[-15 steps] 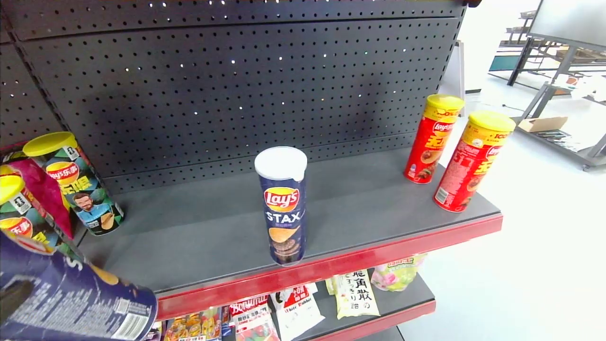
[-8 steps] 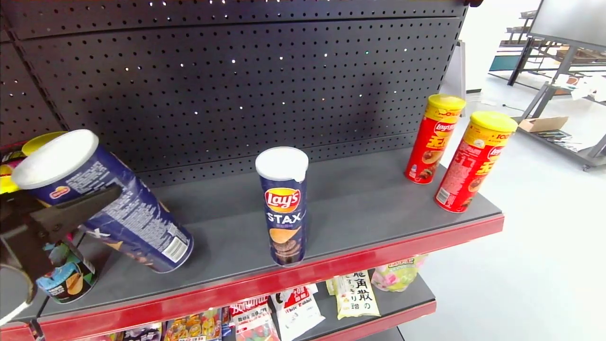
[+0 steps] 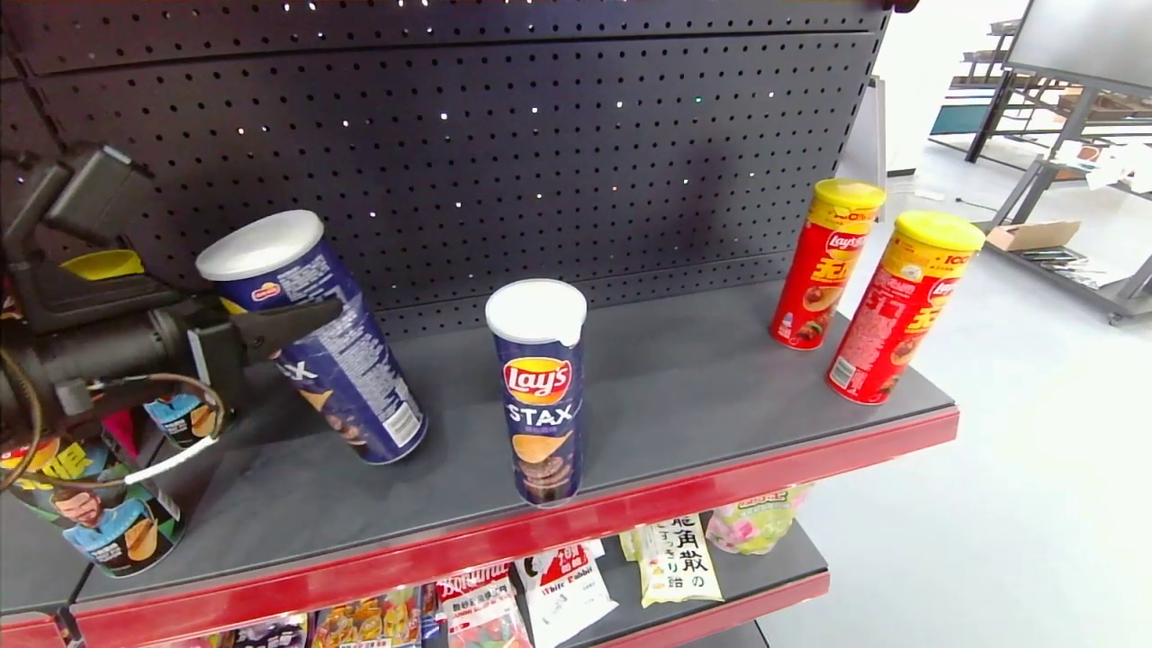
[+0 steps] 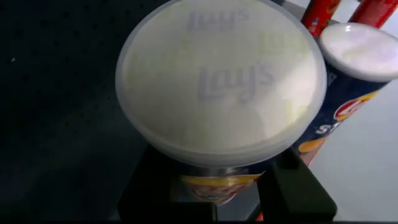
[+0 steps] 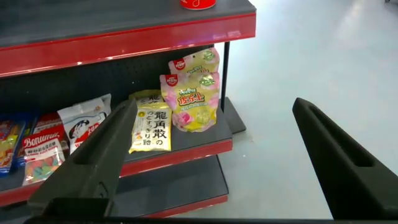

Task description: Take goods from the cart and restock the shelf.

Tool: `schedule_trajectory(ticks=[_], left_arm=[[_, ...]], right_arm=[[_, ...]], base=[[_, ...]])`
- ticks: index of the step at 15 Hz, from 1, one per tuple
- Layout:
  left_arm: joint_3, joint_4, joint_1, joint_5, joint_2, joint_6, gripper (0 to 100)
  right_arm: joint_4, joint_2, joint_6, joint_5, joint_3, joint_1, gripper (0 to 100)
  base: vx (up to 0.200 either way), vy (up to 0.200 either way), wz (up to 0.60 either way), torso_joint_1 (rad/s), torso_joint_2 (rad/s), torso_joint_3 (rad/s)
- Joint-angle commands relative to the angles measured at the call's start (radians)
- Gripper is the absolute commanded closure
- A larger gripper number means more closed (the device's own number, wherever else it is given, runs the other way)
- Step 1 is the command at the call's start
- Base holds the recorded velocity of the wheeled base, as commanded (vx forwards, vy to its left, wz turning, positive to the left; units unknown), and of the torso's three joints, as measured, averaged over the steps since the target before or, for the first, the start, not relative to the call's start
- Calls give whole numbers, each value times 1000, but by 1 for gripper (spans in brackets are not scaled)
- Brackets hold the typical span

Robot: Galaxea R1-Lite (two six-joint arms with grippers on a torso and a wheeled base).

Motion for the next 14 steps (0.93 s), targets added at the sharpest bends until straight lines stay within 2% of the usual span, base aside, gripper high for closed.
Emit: schedule_trajectory(ticks=[1,5,8,11,12,14], left_arm=[[-92,0,-36,3,140,10,100],[-276,-46,-47,1,350,24,100],[-375,-152,-67,-3,500,28,100],[-428,-164,-85,-6,560,28,100],[-454,-163,-90,-34,588,30,100],[-477,-155,-90,-48,606,30,100]], right_arm=[[0,3,0,0,0,0,0],[0,3,0,0,0,0,0],[0,3,0,0,0,0,0],[0,3,0,0,0,0,0],[0,3,0,0,0,0,0],[0,3,0,1,0,0,0]], base=[[0,0,0,0,0,0],[0,0,0,0,0,0],[0,0,0,0,0,0],[0,0,0,0,0,0],[0,0,0,0,0,0],[0,0,0,0,0,0]])
